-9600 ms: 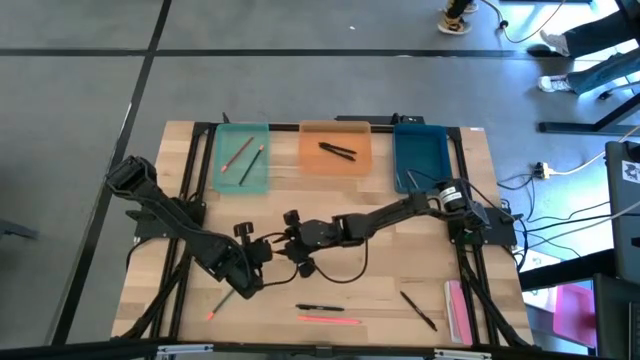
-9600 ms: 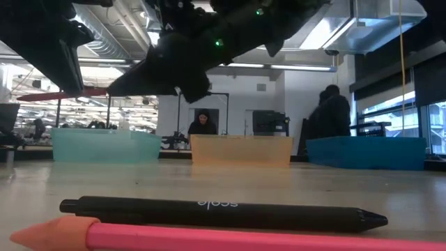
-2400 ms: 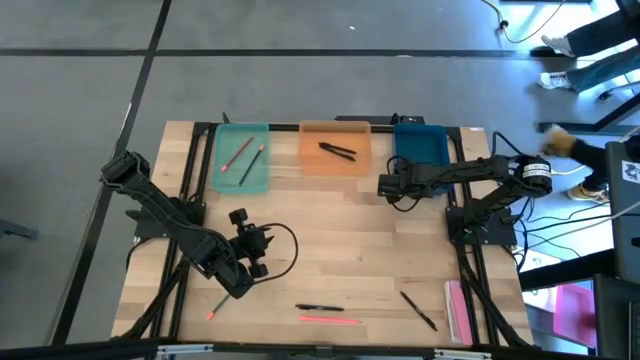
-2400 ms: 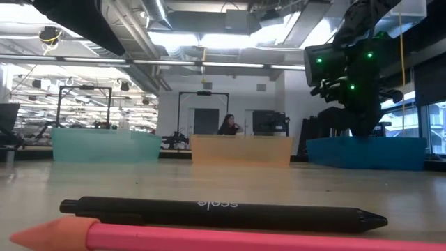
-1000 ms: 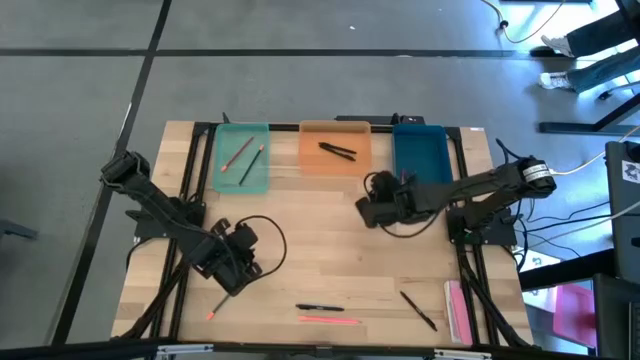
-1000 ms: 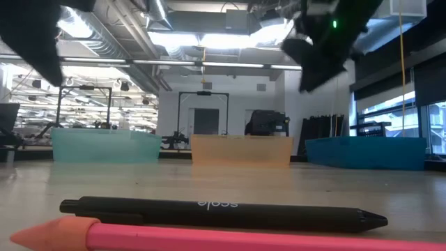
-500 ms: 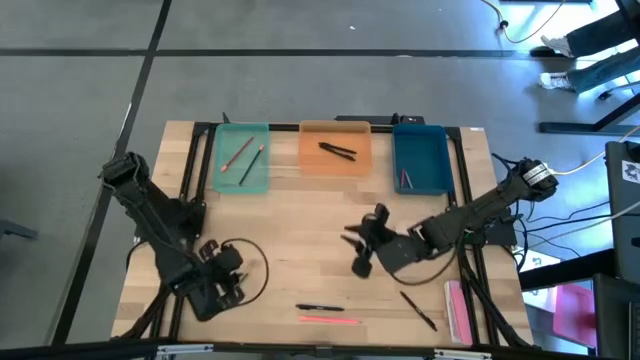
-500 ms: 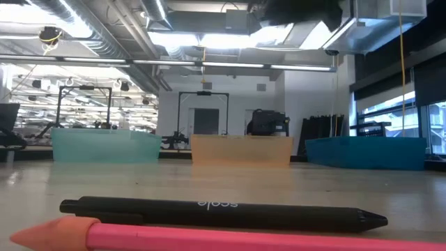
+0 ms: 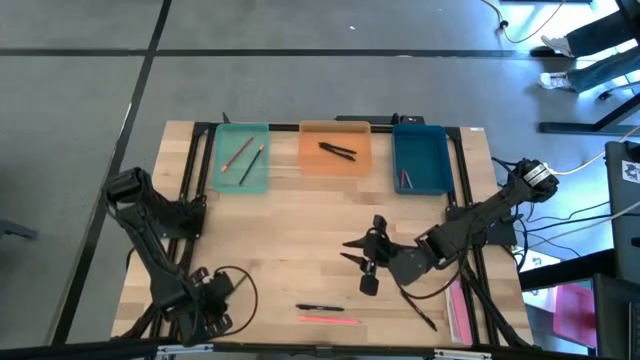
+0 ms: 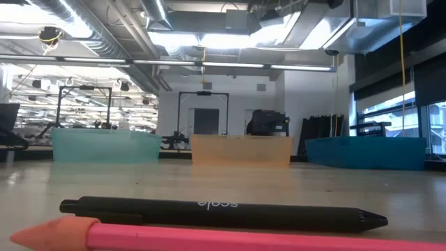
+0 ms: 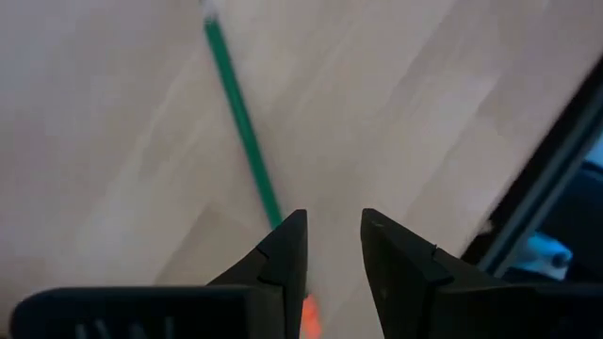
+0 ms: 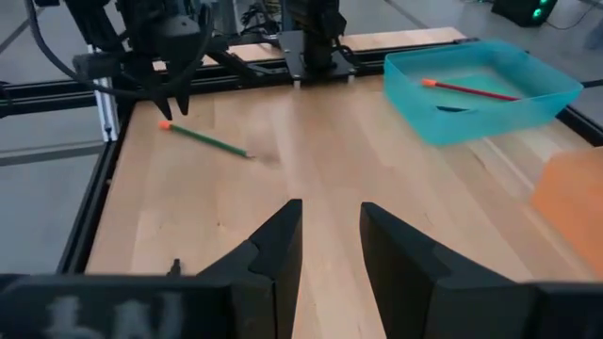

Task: Sort crayons/erasers/pens/pencils in bins
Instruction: Put the green pencil into the light blue bin

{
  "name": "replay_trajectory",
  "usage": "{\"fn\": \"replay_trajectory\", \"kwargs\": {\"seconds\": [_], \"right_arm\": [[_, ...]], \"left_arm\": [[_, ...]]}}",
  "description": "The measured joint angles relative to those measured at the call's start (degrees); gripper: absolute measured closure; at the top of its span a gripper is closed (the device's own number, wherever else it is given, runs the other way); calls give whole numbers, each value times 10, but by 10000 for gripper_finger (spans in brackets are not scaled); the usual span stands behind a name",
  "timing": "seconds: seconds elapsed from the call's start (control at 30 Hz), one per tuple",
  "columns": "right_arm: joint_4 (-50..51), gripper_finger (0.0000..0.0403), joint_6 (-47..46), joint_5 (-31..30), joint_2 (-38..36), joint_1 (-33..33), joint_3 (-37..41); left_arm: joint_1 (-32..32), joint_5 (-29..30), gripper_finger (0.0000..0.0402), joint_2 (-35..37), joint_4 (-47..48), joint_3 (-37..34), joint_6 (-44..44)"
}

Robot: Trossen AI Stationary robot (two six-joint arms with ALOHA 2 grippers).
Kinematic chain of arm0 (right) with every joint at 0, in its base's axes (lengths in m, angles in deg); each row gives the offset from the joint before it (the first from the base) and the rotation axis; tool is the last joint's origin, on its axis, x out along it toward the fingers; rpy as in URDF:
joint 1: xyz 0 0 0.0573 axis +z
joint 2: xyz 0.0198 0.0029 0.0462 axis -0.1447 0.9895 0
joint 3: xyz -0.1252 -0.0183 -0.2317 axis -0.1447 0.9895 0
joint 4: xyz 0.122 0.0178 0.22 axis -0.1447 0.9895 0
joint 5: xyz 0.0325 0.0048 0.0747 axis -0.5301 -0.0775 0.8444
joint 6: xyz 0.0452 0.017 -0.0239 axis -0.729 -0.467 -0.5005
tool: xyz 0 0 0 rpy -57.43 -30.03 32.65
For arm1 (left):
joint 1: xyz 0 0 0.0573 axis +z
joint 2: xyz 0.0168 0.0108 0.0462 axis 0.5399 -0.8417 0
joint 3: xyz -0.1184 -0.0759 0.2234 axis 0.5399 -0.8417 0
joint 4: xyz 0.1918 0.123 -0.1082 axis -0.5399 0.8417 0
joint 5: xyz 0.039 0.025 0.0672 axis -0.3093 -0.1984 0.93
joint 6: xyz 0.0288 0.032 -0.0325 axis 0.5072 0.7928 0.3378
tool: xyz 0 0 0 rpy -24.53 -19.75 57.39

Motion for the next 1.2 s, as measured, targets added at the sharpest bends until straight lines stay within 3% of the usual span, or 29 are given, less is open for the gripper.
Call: {"fn": "replay_trajectory", "kwargs": {"seconds": [0.17,0.9,1.2], "right_arm": [[0,289,0,16,0,0,0],[18,289,1,33,0,0,0],[18,289,2,47,0,0,0]], "left_arm": [[-1,-44,308,-21,-9,0,-7],[-25,-96,308,-26,-9,0,-80],[-36,-112,308,-63,-34,0,-96]]}}
